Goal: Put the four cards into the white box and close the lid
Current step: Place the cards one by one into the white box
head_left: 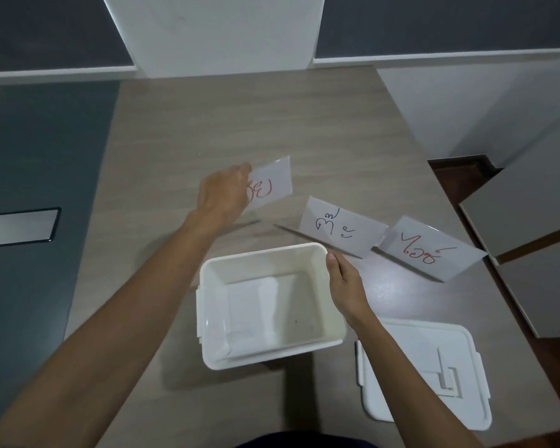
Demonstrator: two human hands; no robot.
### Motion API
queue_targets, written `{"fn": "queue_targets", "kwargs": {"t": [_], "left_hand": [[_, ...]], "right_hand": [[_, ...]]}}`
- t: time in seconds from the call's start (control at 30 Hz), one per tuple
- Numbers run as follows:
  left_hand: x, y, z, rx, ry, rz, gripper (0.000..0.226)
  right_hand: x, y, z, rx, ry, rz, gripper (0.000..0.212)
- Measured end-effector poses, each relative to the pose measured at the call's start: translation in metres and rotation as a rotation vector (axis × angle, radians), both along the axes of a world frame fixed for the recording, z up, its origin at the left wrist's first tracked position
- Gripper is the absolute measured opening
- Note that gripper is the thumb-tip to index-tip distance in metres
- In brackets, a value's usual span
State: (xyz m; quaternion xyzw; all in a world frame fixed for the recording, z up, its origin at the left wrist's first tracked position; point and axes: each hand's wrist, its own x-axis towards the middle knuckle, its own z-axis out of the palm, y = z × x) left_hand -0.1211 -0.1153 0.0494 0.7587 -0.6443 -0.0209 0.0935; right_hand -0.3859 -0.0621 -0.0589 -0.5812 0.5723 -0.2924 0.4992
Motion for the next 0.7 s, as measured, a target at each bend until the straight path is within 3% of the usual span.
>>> {"fn": "queue_targets", "kwargs": {"t": [0.13, 0.3, 0.5, 0.63, 0.7], "left_hand": [[-0.020, 0.058, 0.048, -0.215, 0.017, -0.022, 0.013], [-0.055, 0.130, 0.031, -0.219, -0.016, -0.130, 0.008], [-0.072, 0.162, -0.035, 0.165, 0.026, -0.136, 0.012], [-0.079, 0.175, -0.047, 0.677, 0.337, -0.120, 0.063], [-0.082, 0.181, -0.052, 0.808, 0.433, -0.102, 0.077]], "right_hand": [[0.001, 0.000, 0.002, -0.011, -0.015, -0.011, 0.030], [0.001, -0.001, 0.000, -0.011, -0.005, -0.017, 0.035], [0.001, 0.002, 0.003, -0.030, -0.007, -0.023, 0.036], [0.001, 0.002, 0.003, -0.040, -0.007, -0.022, 0.035], [0.002, 0.002, 0.002, -0.039, -0.002, -0.016, 0.035]]}}
